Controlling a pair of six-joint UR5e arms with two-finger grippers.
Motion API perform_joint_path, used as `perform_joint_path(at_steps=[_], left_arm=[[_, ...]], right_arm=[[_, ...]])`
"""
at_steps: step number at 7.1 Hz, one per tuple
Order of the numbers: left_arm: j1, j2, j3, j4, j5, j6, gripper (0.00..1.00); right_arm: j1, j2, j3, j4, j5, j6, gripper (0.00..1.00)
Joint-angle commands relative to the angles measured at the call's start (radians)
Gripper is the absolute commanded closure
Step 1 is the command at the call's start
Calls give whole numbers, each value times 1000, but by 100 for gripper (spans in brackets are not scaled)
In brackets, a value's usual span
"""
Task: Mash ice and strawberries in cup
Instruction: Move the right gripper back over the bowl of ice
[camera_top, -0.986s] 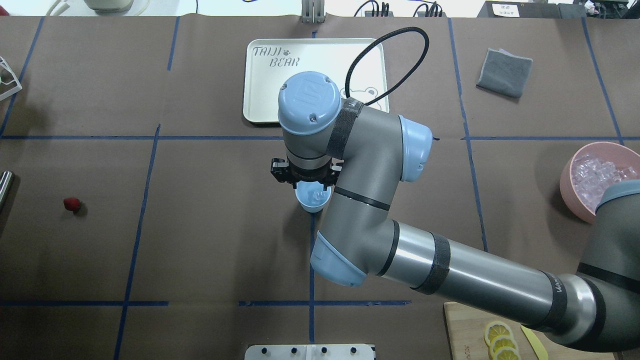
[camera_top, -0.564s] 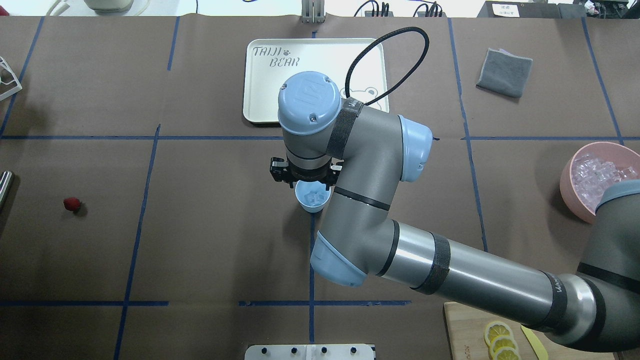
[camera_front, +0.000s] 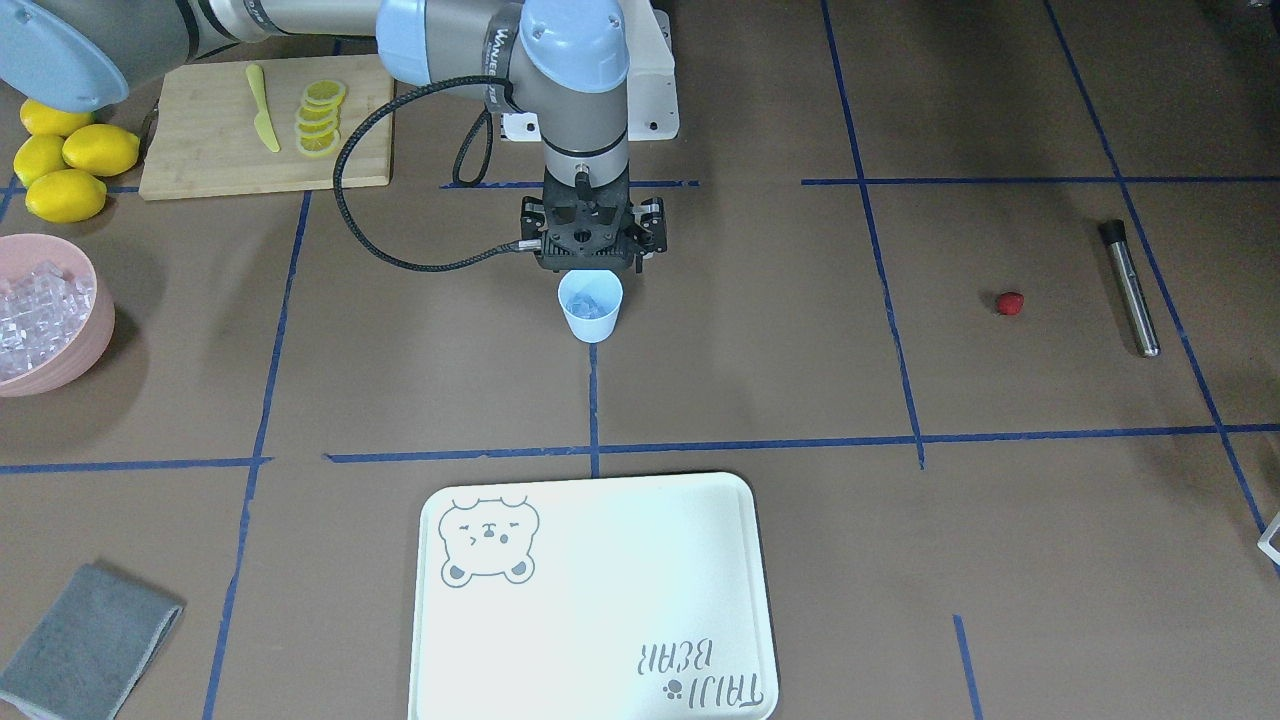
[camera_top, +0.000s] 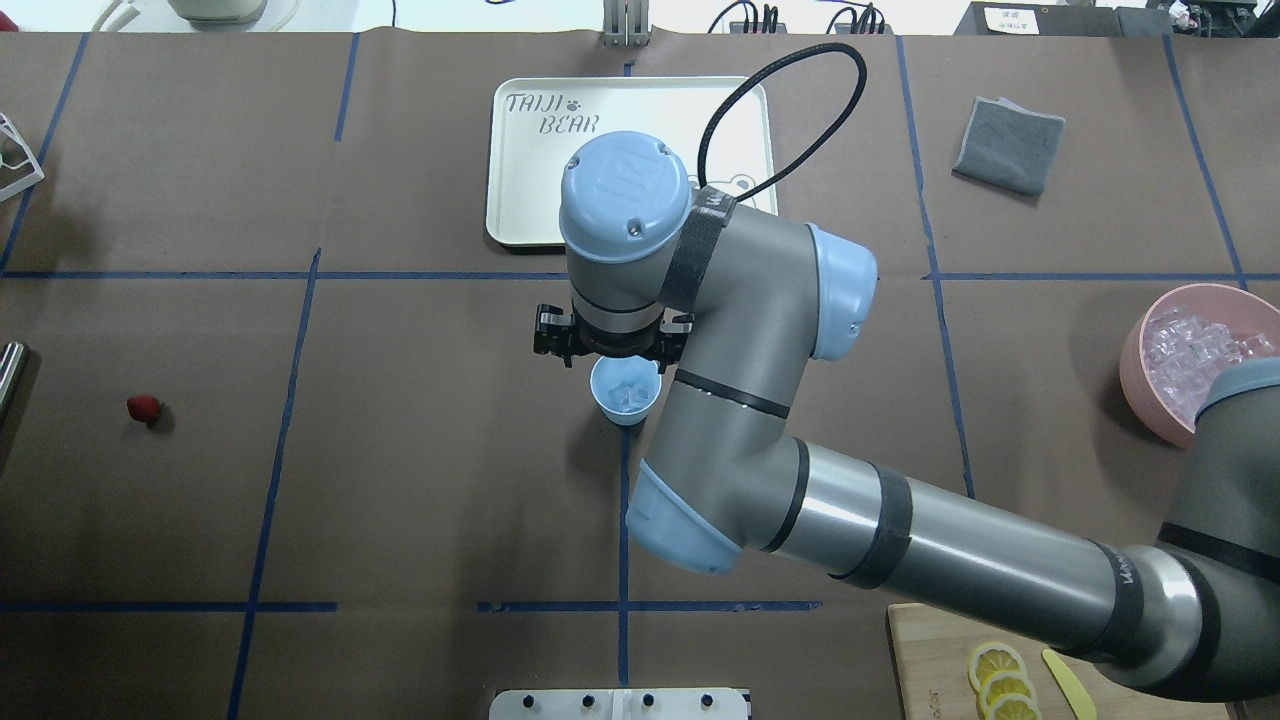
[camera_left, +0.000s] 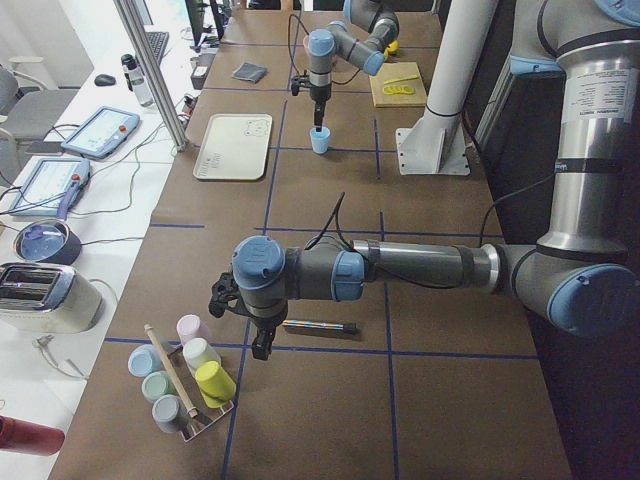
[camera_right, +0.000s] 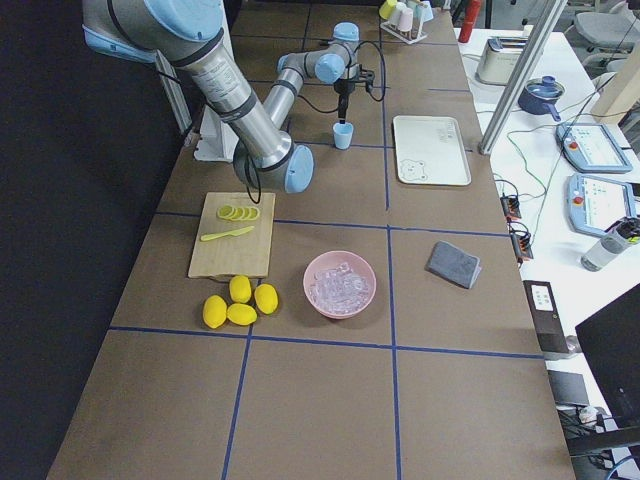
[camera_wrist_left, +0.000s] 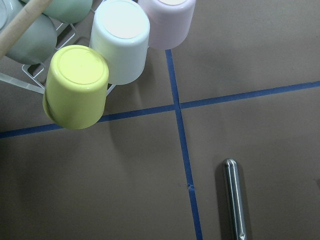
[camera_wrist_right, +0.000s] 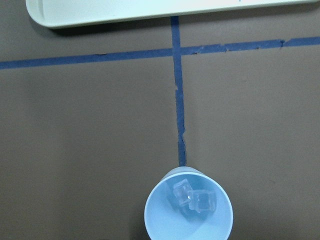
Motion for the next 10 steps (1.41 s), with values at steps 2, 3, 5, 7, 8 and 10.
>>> perform_joint_path(at_steps=[2,3,5,7,8,10], left_arm=[[0,-1,-3,1,-2,1,0],[0,-1,-5,1,-2,0,0],[0,-1,-7,1,-2,0,0],[0,-3,-8,-1,-2,0,0],[0,-3,-8,-1,-2,0,0],[0,-3,-8,-1,-2,0,0]], right_arm=[[127,-245,350,-66,23,-122,1],[196,-379,476,-66,40,-216,1],[387,-584,529,-54,205,-481,1],[528,-756,529,5,264,-694,1],[579,-805,512,44,290,-747,1],[673,-867,399,136,391,-861,1]])
